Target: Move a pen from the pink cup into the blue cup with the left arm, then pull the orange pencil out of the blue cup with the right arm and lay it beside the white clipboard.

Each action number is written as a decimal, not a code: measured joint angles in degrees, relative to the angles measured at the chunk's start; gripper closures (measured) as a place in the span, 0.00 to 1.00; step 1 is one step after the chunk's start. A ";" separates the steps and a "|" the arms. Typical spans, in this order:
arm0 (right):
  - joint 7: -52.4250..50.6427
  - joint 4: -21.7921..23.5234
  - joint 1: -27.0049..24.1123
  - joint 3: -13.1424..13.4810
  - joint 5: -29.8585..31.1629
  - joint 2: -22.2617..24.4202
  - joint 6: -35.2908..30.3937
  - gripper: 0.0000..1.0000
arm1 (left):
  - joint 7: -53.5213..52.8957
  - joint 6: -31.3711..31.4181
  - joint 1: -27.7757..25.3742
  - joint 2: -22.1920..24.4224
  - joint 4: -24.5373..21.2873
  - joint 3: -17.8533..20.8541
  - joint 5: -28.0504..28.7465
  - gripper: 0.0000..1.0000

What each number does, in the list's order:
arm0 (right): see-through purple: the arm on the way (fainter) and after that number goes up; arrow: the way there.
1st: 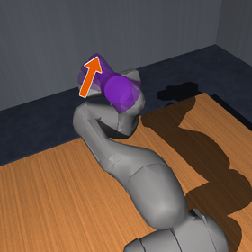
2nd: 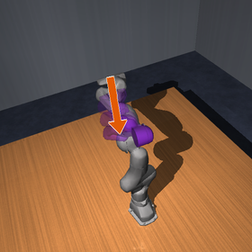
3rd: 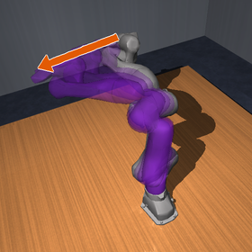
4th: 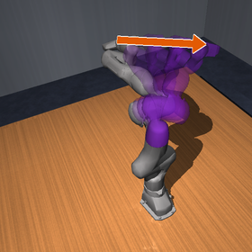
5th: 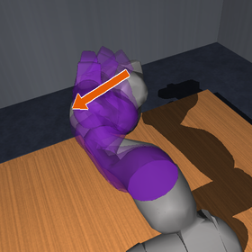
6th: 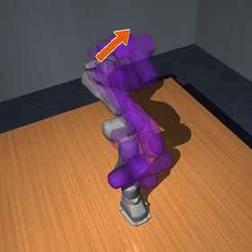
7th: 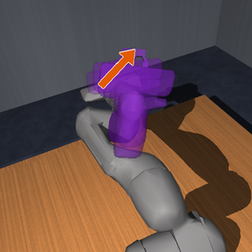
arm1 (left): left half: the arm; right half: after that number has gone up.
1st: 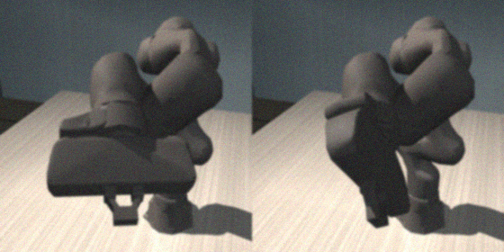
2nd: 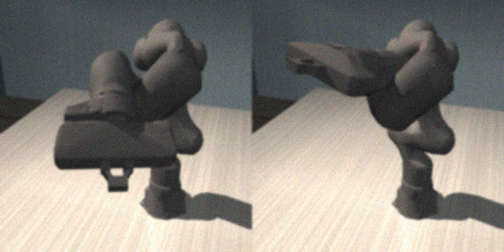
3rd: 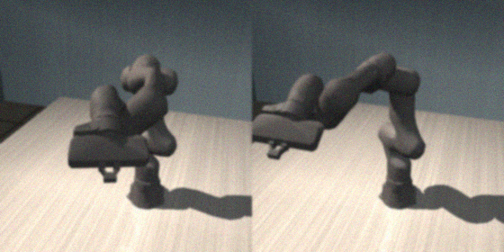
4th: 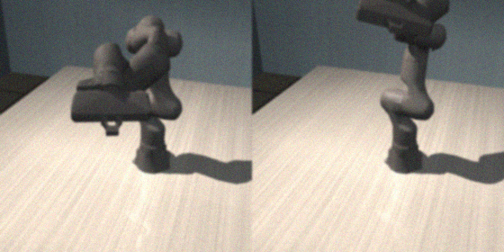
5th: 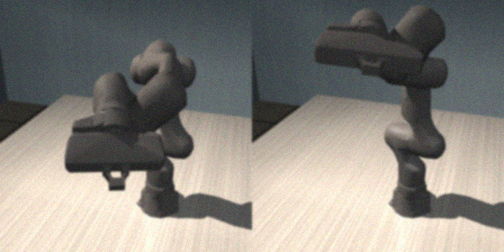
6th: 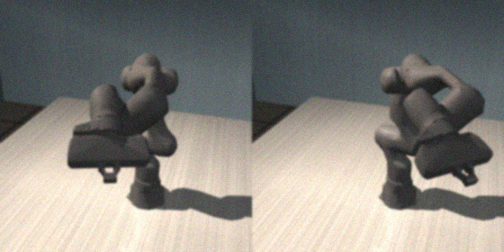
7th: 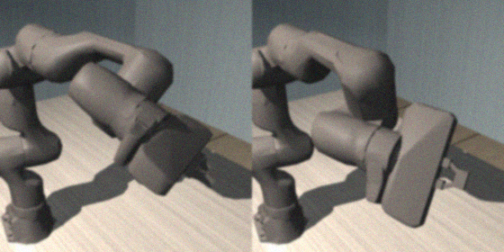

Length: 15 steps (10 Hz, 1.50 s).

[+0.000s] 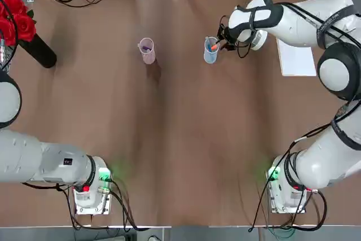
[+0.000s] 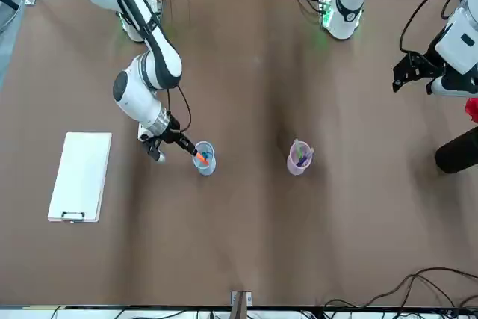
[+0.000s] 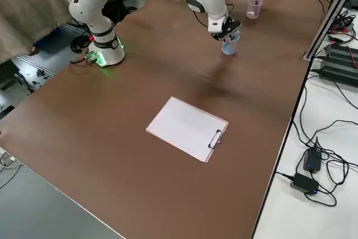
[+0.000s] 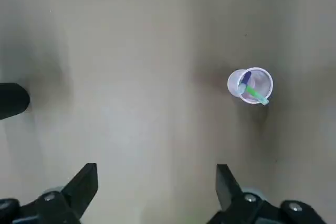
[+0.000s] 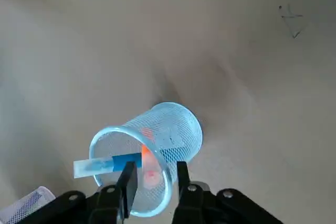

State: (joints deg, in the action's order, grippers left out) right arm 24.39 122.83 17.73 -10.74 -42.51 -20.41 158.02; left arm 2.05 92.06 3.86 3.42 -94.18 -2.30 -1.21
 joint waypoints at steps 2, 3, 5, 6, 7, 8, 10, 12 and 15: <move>0.02 0.00 0.00 0.00 -0.05 -0.06 0.00 0.65 | 0.00 0.00 0.00 0.00 0.01 0.11 0.00 0.00; 0.03 0.00 0.00 0.00 -0.06 -0.06 0.01 0.66 | 0.05 0.00 0.00 0.00 0.01 0.14 0.00 0.00; 0.05 0.00 0.00 0.00 -0.08 -0.06 0.04 0.71 | 0.16 0.00 0.00 0.00 0.03 0.13 0.00 0.00; 0.06 0.00 0.00 -0.01 -0.08 -0.06 0.04 0.72 | 0.17 0.00 0.00 0.00 0.03 0.12 0.00 0.00; 0.07 0.00 0.00 -0.01 -0.08 -0.06 0.04 0.74 | 0.18 0.00 0.00 0.00 0.03 0.12 0.00 0.00; 0.07 0.00 0.00 -0.02 -0.09 -0.06 0.06 0.76 | 0.20 0.00 0.00 0.00 0.03 0.13 0.00 0.00; 0.09 -0.01 0.00 -0.05 -0.18 -0.06 0.14 0.78 | 0.22 -0.05 -0.01 0.00 0.03 0.27 0.00 0.00; 1.01 -0.20 0.21 -0.22 -0.27 -0.05 0.34 0.81 | 0.22 -0.08 -0.01 0.00 0.03 0.62 0.00 0.00; 2.15 -0.52 0.51 -0.38 -0.30 0.02 0.49 0.84 | 0.22 -0.10 -0.02 0.00 0.03 0.73 0.00 0.00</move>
State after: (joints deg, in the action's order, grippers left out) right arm 26.54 122.31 18.24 -11.12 -42.81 -20.40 158.51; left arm 2.27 91.96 3.84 3.42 -94.15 -1.57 -1.21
